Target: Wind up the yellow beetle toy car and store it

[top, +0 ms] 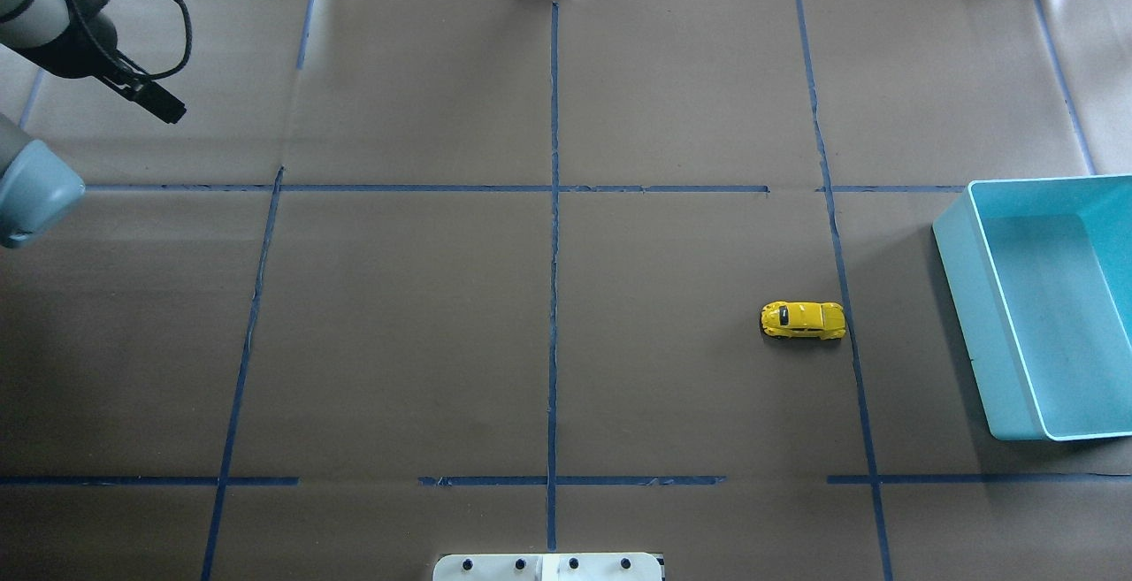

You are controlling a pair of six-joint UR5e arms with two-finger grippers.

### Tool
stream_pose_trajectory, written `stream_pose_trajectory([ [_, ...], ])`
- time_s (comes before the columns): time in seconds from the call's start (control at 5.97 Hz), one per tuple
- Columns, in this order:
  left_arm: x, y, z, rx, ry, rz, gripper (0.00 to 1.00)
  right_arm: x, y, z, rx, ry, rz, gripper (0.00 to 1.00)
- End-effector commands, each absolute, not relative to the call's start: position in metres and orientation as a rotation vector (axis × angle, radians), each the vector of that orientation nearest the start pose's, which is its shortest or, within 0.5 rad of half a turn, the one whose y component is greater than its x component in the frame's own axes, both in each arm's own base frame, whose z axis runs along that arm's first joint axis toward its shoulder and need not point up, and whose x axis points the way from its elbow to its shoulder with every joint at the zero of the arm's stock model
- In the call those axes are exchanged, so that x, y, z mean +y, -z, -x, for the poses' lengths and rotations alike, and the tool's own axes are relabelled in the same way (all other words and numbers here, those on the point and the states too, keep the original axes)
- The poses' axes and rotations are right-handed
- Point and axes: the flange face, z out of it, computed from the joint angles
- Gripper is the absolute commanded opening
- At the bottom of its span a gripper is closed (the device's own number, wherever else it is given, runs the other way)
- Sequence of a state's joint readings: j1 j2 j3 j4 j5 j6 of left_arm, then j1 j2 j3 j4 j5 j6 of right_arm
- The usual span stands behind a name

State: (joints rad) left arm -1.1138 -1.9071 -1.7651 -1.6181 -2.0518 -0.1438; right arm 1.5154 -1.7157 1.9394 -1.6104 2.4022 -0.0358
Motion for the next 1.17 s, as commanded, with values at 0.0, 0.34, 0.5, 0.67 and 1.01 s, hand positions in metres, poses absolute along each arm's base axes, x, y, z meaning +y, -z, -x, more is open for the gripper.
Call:
stream_pose_trajectory([
  [0.0,-0.577,-0.437,-0.136,0.597,-0.336,-0.34,1.0,-0.46,-0.484,0.013,-0.847,0.322,-0.262,1.0],
  [0.34,-0.551,-0.503,-0.073,0.658,-0.223,-0.222,1.0,-0.489,-0.412,0.091,-0.871,0.52,-0.348,1.0],
  [0.5,-0.545,-0.529,-0.042,0.646,-0.16,-0.191,1.0,-0.495,-0.388,0.12,-0.863,0.587,-0.381,1.0],
  [0.67,-0.545,-0.551,-0.022,0.683,-0.106,-0.15,1.0,-0.486,-0.371,0.155,-0.8,0.703,-0.433,1.0],
  [1.01,-0.538,-0.613,0.03,0.748,0.032,-0.052,1.0,-0.467,-0.349,0.233,-0.774,0.878,-0.457,1.0],
])
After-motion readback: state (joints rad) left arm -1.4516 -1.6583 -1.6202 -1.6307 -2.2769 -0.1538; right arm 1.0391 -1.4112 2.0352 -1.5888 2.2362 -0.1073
